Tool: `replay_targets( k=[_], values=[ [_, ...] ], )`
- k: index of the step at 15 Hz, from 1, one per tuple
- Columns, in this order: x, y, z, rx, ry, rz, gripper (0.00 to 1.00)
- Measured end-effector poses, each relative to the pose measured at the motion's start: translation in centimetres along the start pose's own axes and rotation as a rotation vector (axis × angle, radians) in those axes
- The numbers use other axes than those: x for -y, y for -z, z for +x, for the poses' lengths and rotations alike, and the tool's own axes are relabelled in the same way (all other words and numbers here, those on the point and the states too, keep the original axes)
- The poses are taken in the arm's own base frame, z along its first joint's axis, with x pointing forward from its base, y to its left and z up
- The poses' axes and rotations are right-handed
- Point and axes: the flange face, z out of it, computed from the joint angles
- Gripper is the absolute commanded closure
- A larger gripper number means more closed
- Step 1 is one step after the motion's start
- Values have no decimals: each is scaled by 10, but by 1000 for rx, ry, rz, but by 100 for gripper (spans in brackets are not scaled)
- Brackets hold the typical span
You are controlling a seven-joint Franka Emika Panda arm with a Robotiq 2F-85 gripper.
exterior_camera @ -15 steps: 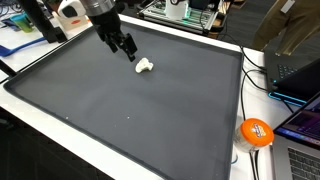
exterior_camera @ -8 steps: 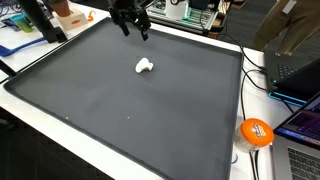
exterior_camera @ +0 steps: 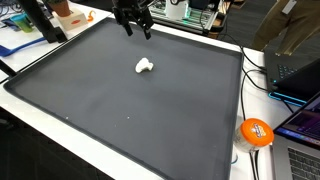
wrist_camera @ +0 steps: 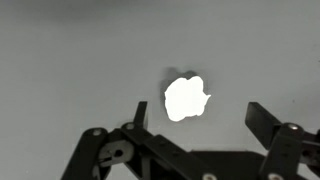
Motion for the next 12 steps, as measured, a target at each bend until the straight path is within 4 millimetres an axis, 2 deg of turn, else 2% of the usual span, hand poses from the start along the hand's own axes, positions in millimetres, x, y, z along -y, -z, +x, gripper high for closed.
replay_targets(
  k=[6, 10, 12],
  values=[
    [-25, -21, -31, -180, 40, 84, 0],
    [-31, -23, -58, -319, 117, 89, 0],
    [-32, -19, -66, -385, 71, 126, 0]
  ],
)
